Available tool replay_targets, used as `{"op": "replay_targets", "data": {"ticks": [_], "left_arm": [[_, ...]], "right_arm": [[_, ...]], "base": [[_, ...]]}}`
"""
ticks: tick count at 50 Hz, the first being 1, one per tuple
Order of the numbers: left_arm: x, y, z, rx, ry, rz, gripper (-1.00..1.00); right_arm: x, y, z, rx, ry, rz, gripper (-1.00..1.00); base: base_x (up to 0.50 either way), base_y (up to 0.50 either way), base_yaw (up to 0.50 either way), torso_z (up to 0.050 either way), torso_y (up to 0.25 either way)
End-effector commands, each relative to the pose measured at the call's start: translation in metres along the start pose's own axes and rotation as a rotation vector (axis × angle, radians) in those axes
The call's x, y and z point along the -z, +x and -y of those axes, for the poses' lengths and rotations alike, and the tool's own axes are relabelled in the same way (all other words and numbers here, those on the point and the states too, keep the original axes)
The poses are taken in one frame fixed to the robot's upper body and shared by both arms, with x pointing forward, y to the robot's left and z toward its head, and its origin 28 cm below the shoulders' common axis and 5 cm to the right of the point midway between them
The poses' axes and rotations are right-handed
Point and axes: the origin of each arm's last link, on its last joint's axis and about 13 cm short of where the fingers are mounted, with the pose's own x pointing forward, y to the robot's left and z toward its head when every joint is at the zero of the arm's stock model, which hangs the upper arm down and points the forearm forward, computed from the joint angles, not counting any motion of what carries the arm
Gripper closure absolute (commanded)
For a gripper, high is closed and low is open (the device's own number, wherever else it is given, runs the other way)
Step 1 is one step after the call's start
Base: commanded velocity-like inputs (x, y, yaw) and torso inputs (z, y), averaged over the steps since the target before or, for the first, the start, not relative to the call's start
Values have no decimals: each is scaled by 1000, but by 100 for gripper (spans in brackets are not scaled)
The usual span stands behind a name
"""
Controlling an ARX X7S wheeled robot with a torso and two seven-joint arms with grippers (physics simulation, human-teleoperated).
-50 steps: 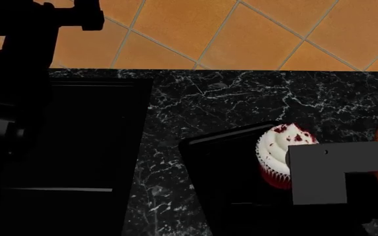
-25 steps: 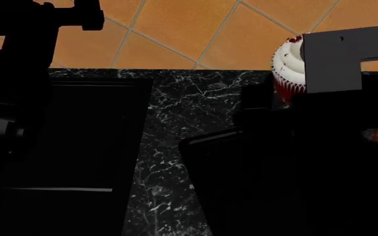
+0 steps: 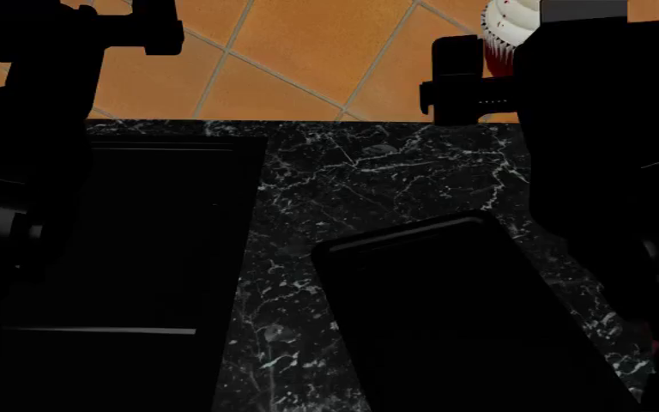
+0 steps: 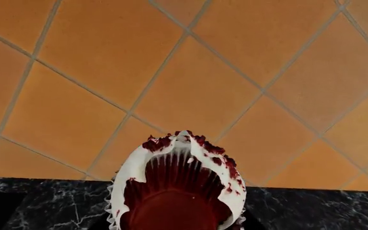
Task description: Move the fresh-baked cupcake off the tray onto the counter, and place the bowl used for mixing into the sink.
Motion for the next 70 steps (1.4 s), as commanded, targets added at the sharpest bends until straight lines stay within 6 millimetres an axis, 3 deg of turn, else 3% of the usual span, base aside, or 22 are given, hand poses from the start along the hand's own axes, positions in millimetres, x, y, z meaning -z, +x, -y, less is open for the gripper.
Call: {"op": "replay_targets", "data": {"ticks": [1,16,70], "left_arm": [[4,-1,0,0,43,18,-100],[4,-2,1,7,47,17,-100],[1,-1,2,-18,55,13,-100]], "right_arm": [[-11,26,5,14,-4,1,100],[-9,42,8,40,34,-24,100],[-8,42,9,54,53,-25,100]], "base": [[0,0,0,0,0],[0,0,0,0,0],[0,-7,0,0,0]]}}
